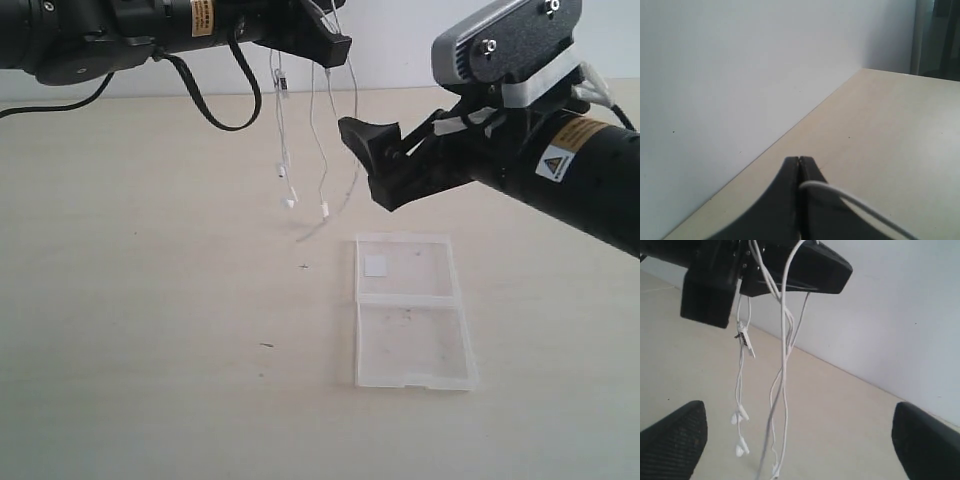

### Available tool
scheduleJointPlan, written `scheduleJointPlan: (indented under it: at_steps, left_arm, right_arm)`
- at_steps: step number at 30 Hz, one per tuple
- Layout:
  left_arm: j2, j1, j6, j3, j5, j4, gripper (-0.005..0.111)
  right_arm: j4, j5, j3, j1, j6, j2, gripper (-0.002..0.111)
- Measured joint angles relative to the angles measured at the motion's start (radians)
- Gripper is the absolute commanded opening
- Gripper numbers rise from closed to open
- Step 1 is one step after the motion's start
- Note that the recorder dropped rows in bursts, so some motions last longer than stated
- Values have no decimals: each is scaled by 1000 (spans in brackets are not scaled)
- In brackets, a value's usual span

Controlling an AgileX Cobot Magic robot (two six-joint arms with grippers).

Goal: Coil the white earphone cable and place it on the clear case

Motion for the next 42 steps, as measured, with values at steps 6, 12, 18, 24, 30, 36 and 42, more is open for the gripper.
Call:
scheduleJointPlan:
  at_steps: [6, 12, 18, 24, 30, 36, 42]
  left_arm:
    - [0, 0, 0, 0, 1, 0, 0]
    - [0, 0, 0, 0, 1, 0, 0]
    - [0, 0, 1, 0, 1, 0, 0]
    - [0, 0, 1, 0, 1, 0, 0]
    - [0, 0, -1, -6, -3, 0, 0]
    - [0, 0, -36, -14, -5, 0, 0]
    - [-4, 3, -55, -14, 1, 0, 0]
  right_arm:
    - [-26, -244, 0, 0, 4, 152, 95]
    - [-56, -293, -66, 0, 82, 256, 95]
    - [-58, -298, -137, 0, 196, 332, 95]
    - [-58, -315, -159, 0, 387, 350, 95]
    - [-67, -301, -159, 0, 424, 350, 95]
    - [-69, -251, -180, 0, 319, 358, 95]
    - [-72, -153, -275, 0, 298, 418, 95]
